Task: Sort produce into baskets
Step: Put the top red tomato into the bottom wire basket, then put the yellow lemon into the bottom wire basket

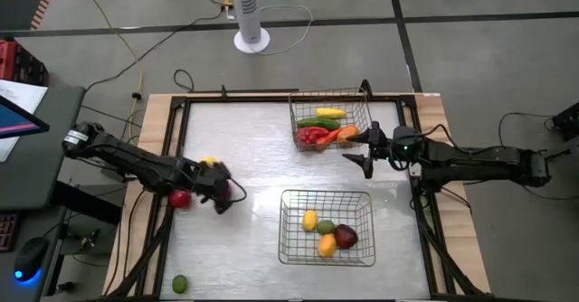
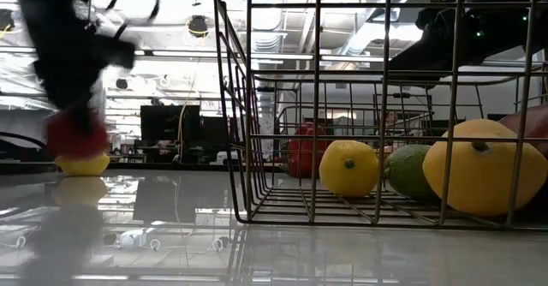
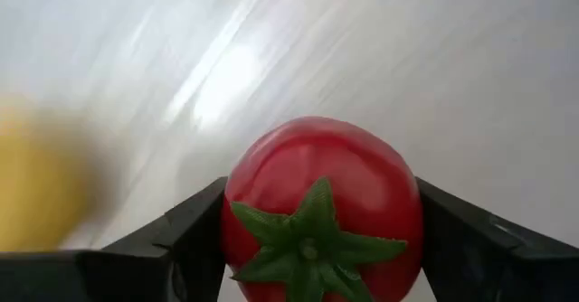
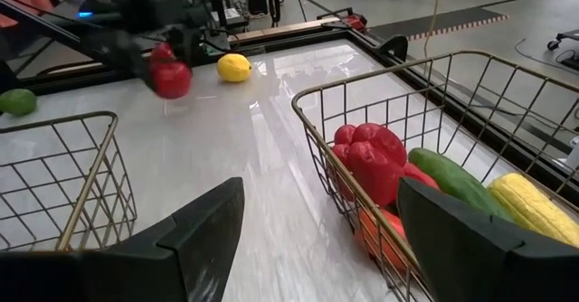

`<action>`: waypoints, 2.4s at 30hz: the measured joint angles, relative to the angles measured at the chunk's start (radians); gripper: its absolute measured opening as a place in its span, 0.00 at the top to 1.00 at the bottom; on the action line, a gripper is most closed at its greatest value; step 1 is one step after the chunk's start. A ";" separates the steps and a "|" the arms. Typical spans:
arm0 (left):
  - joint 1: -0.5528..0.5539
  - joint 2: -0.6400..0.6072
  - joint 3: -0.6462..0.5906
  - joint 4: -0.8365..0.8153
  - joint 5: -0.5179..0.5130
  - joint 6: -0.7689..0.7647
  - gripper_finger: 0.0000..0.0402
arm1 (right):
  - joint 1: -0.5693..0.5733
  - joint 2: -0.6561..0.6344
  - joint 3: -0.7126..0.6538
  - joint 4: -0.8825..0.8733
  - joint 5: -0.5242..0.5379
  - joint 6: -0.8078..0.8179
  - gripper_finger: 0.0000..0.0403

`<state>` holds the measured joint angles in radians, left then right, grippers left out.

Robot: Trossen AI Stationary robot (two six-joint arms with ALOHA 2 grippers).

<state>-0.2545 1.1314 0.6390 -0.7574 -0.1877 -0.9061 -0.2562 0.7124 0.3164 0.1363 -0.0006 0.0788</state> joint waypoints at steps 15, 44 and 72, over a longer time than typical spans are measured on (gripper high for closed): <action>0.034 0.215 0.163 0.953 -0.021 0.382 0.25 | 0.001 0.000 0.000 0.000 0.000 0.001 0.22; -0.008 0.351 0.516 -0.308 -0.249 0.294 0.11 | 0.001 0.000 0.000 -0.020 -0.002 -0.005 0.22; 0.495 0.021 -0.051 -0.170 -0.028 0.266 0.19 | 0.001 0.000 0.000 -0.015 -0.002 -0.008 0.22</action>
<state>0.2401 1.1526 0.5878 -0.9274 -0.2161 -0.6402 -0.2550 0.7124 0.3161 0.1215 -0.0029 0.0709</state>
